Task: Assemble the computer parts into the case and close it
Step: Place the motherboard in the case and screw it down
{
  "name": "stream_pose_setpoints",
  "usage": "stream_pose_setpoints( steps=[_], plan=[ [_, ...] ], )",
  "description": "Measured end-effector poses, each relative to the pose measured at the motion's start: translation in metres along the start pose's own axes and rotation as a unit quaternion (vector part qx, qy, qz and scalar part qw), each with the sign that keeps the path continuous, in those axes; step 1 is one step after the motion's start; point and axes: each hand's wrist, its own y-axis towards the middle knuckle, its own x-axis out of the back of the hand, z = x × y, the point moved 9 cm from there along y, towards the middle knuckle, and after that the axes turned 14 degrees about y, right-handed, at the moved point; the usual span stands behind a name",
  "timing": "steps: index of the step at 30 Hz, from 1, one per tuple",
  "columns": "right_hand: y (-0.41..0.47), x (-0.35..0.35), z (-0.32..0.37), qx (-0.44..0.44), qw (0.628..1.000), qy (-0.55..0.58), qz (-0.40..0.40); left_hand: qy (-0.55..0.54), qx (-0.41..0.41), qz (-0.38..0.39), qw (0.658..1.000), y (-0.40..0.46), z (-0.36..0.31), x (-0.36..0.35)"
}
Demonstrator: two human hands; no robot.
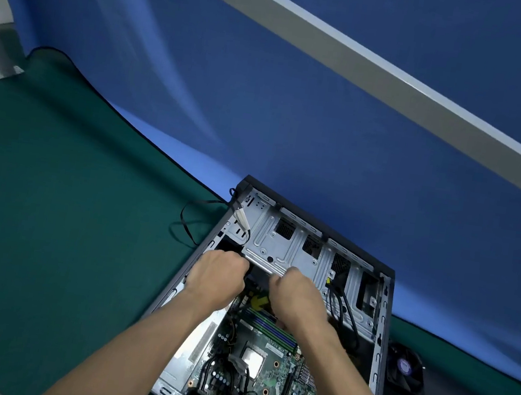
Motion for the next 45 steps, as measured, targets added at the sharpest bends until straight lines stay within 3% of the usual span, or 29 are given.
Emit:
stream_pose_setpoints(
  steps=[6, 9, 10, 15, 19, 23, 27, 31, 35, 38, 42, 45],
  plan=[
    [-0.006, -0.01, -0.008, -0.02, 0.989, 0.142, 0.046, 0.01, 0.001, 0.007, 1.0, 0.001, 0.0, -0.001],
    [-0.011, 0.003, -0.001, 0.04, 0.996, 0.01, -0.076, 0.008, 0.003, 0.008, 1.0, 0.001, 0.0, -0.002],
    [-0.013, 0.003, 0.0, 0.045, 0.995, -0.02, -0.085, 0.009, 0.003, 0.009, 1.0, 0.001, -0.001, -0.002],
    [-0.012, -0.009, 0.001, 0.033, 0.999, 0.015, 0.002, 0.012, 0.007, 0.017, 1.0, 0.0, 0.0, -0.001],
    [-0.013, 0.002, 0.004, 0.044, 0.997, -0.041, -0.052, 0.009, 0.008, 0.02, 1.0, 0.0, 0.0, 0.0],
    [-0.014, -0.01, 0.004, 0.026, 0.999, 0.035, 0.033, 0.0, 0.011, 0.02, 1.0, 0.0, 0.001, 0.001],
    [-0.012, -0.002, 0.0, 0.024, 0.999, -0.013, -0.021, -0.009, 0.013, 0.017, 1.0, -0.001, 0.002, -0.001],
    [-0.015, -0.007, -0.001, 0.002, 0.993, 0.115, 0.022, -0.021, 0.02, 0.016, 0.999, 0.0, 0.003, -0.002],
    [-0.017, 0.002, 0.003, 0.024, 0.996, 0.058, -0.063, -0.031, 0.028, 0.016, 0.999, 0.001, 0.005, -0.002],
    [-0.015, -0.007, 0.007, 0.009, 0.992, 0.126, 0.005, -0.034, 0.031, 0.017, 0.999, 0.0, 0.005, 0.0],
    [-0.015, 0.002, 0.007, 0.044, 0.995, 0.037, -0.076, -0.025, 0.024, 0.014, 0.999, 0.0, 0.004, 0.002],
    [-0.016, -0.007, 0.001, 0.037, 0.992, 0.113, -0.03, -0.021, 0.02, 0.021, 0.999, 0.0, 0.003, 0.002]
  ],
)
